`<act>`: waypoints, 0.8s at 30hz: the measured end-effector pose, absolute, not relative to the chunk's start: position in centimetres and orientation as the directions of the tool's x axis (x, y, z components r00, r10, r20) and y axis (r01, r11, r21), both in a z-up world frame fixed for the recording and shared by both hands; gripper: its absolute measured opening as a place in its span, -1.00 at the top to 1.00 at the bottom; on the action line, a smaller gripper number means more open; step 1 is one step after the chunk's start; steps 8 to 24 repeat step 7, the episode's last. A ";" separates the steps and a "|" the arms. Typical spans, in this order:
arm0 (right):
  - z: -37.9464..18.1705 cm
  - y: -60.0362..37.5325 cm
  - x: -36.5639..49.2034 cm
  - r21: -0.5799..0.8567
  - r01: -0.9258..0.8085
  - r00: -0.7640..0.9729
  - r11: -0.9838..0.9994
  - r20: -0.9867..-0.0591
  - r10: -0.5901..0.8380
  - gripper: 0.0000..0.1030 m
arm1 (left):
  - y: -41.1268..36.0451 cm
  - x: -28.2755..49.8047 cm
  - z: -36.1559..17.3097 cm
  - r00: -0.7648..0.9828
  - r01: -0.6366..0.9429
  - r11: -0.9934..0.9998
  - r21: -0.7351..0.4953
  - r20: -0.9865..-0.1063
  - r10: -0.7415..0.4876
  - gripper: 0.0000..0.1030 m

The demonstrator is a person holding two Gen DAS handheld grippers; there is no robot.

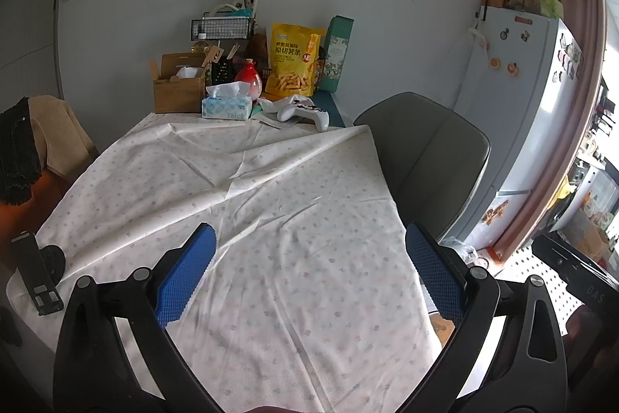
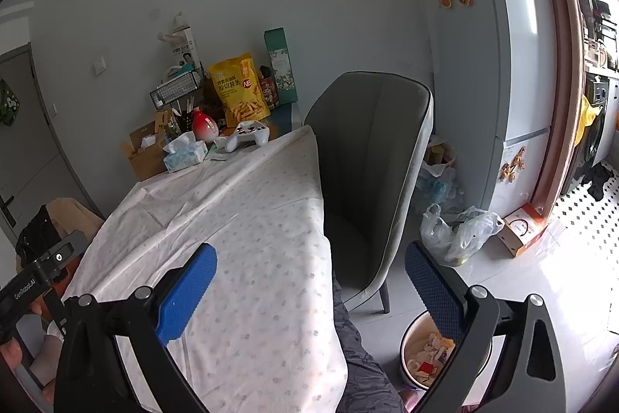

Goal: Collect trash

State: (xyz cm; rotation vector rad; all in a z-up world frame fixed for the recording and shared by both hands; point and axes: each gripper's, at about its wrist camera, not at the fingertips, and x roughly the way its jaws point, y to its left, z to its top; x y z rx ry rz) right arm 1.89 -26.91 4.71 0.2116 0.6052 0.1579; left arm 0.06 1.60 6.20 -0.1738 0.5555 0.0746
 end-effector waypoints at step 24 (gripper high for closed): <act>4.4 -26.8 2.0 0.239 -0.091 0.807 0.967 -0.551 0.212 -0.85 | 1.8 0.0 5.5 0.841 -0.121 0.981 -0.148 -0.541 0.022 -0.89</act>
